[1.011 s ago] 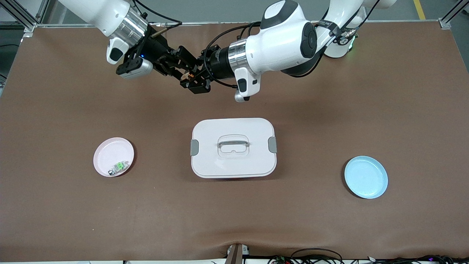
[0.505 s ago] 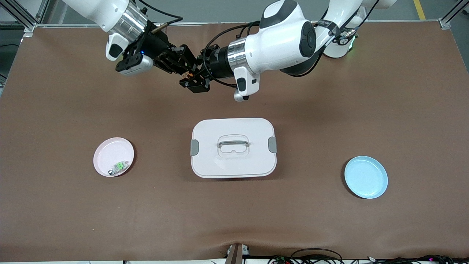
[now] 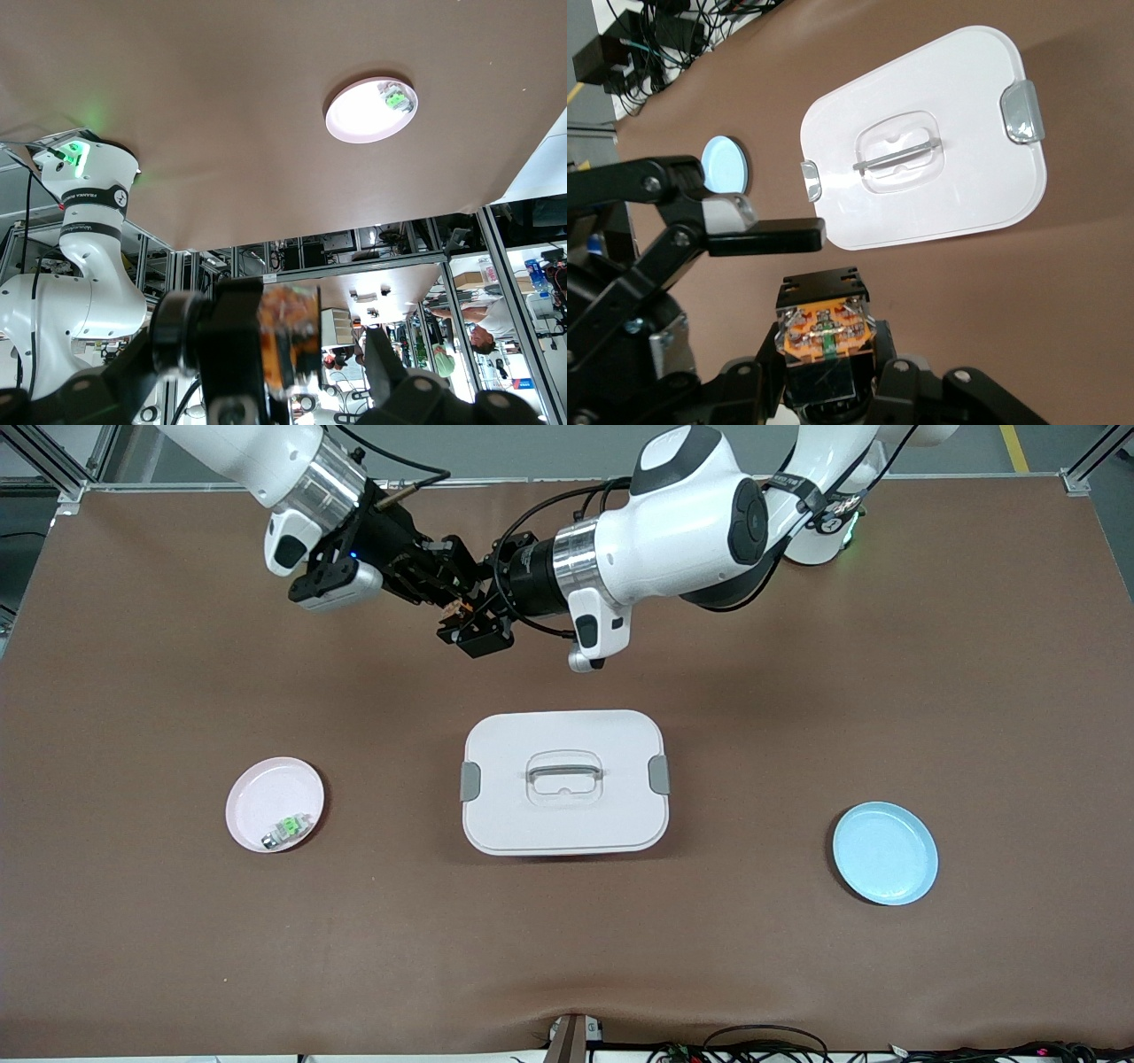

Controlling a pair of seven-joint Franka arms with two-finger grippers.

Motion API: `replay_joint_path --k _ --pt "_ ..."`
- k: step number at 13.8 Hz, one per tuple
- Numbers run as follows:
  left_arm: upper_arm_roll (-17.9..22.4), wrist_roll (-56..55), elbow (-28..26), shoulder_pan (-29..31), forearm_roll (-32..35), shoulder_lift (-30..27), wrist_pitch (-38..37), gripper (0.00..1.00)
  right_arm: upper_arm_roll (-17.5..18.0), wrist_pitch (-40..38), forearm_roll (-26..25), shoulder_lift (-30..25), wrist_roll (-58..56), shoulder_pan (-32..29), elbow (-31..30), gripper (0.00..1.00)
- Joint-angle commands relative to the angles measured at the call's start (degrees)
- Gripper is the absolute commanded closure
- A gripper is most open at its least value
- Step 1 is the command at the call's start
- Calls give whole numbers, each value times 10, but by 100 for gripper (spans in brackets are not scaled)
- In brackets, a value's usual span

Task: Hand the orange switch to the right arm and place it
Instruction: 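Close the right gripper on the switch while the left gripper releases, then carry the switch to the white plate while the left gripper withdraws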

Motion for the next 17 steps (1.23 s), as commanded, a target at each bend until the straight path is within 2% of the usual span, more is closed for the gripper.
replay_joint_path --k 1,4,9,11,13,17 --pt "1 2 1 2 4 -7 4 0 -5 -57 -14 13 -81 -2 30 100" --pt "2 3 0 3 20 -8 0 0 -9 -120 -40 34 -222 -36 63 100" --pt "9 2 -9 23 121 -3 -43 0 -10 -192 -73 54 -504 -135 65 100" --pt "12 12 -26 46 174 -2 -64 0 -10 -201 -127 69 -603 -169 63 100" --pt "12 66 -44 79 183 -3 -71 0 -10 -205 -183 90 -703 -201 63 100" --pt "12 206 -69 157 208 -6 -151 0 -10 -185 -265 126 -842 -245 58 100"
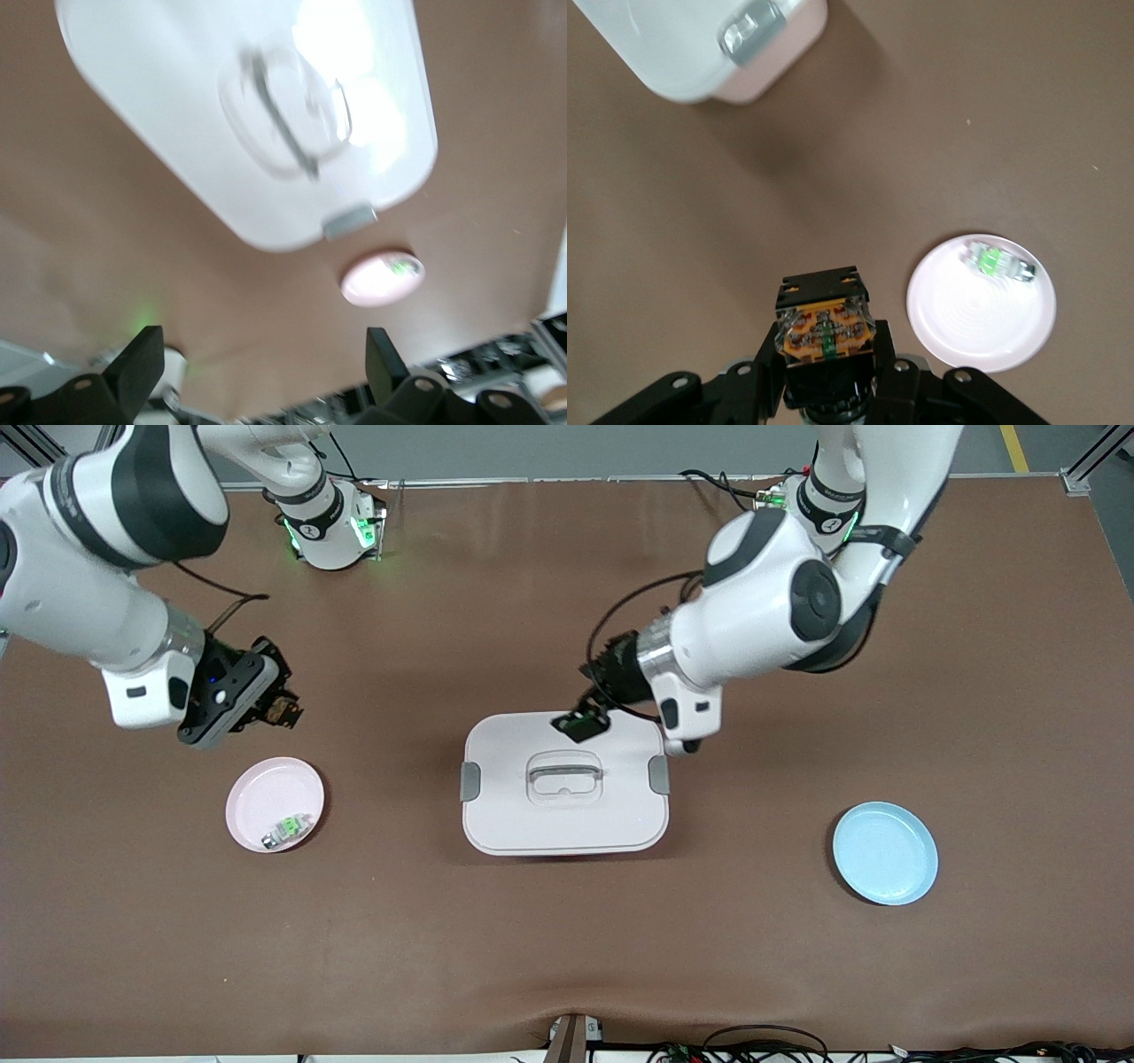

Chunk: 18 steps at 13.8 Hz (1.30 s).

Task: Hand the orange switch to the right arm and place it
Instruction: 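Carry the switch to the white plate while the left gripper withdraws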

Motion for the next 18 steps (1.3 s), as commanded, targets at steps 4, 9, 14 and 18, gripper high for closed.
replay_joint_path --k 4,9,14,18 --pt "-5 182 -10 121 144 -26 -163 0 12 104 -72 17 -207 -62 -47 100" --pt "-5 362 -8 193 268 -15 -170 0 11 208 -74 60 -317 -112 -96 100" --pt "-3 488 -8 265 279 -19 -198 0 11 306 -97 115 -356 -134 -119 100" --pt "-2 638 -22 285 300 -34 -213 0 11 402 -97 142 -356 -145 -169 100"
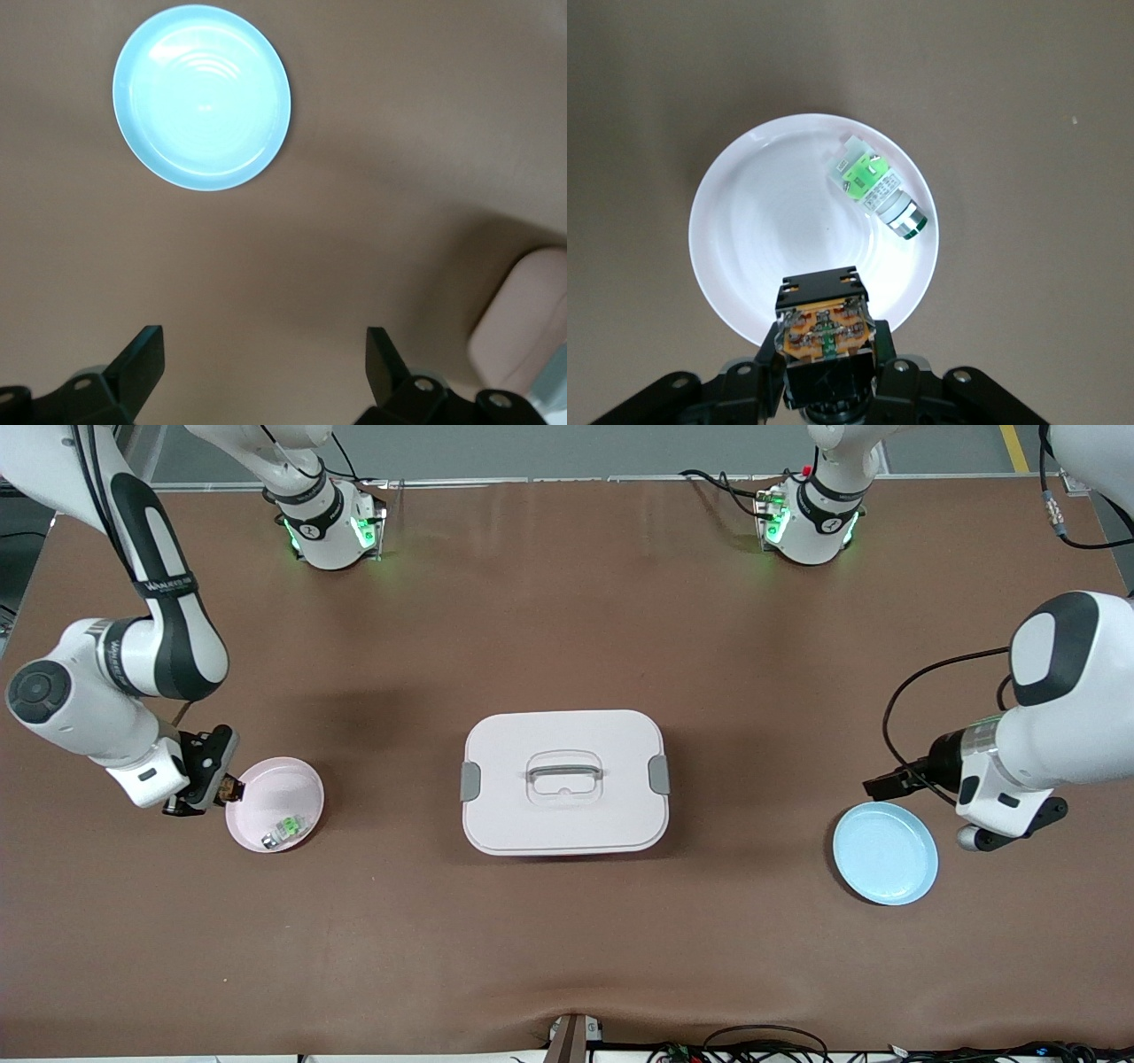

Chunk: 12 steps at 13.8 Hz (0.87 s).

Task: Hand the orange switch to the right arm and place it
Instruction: 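Carry the switch to the white plate while the left gripper withdraws, then lower the switch onto the white plate and open the right gripper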

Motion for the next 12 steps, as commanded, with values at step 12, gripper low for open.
replay_joint_path --k 12 --pt "-4 224 -236 71 -46 -227 109 0 11 147 -12 63 2 -17 -59 100"
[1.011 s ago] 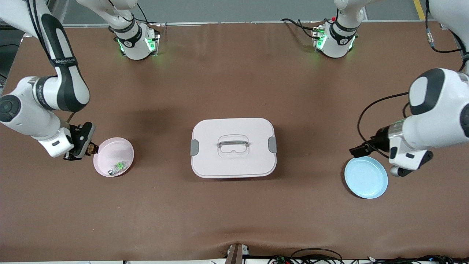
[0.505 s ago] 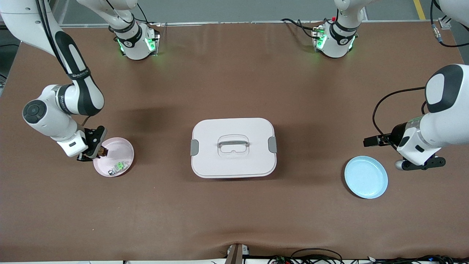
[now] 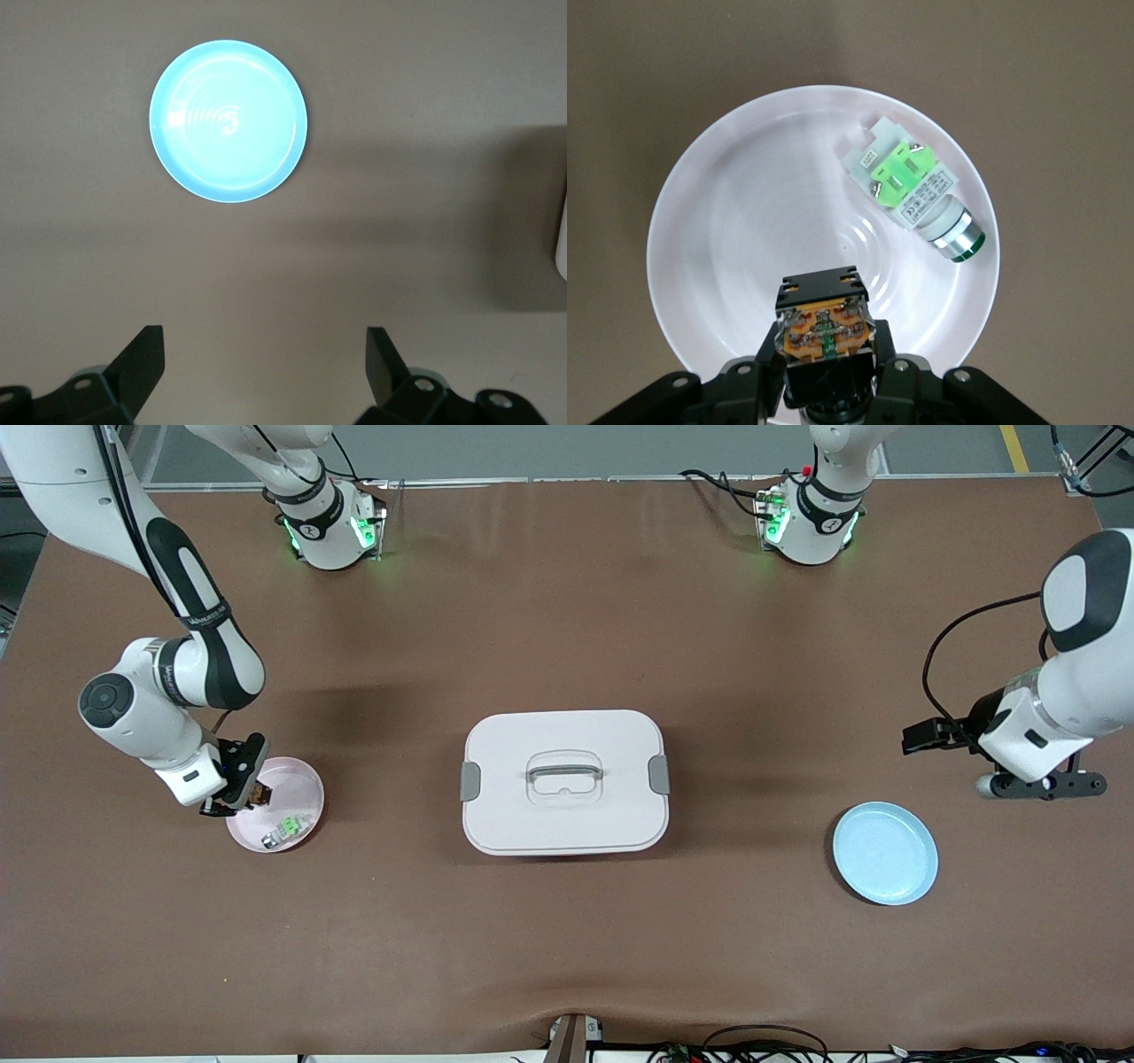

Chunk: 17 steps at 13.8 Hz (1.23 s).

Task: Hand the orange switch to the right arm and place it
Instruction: 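Lower the switch onto the white plate and open the right gripper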

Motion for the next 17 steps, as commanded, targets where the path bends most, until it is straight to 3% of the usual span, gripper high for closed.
replay_joint_path --k 1,3,7,12,13,17 --pt "-4 20 -97 18 -23 -97 39 0 10 26 -11 13 2 -13 -7 100" --pt "-4 20 -77 18 -25 -104 7 0 9 42 -12 24 2 -13 -7 100" --pt "-4 17 18 18 -29 -89 -102 0 9 43 -12 35 9 -11 -5 100" --pt "-7 11 82 15 -22 -65 -110 0 9 42 -12 50 19 -14 0 100" --pt "-7 17 83 18 -24 -63 -112 0 9 40 -12 51 22 -17 3 1" --pt "-6 8 83 16 -23 -63 -112 0 10 -2 -11 46 24 -15 32 0"
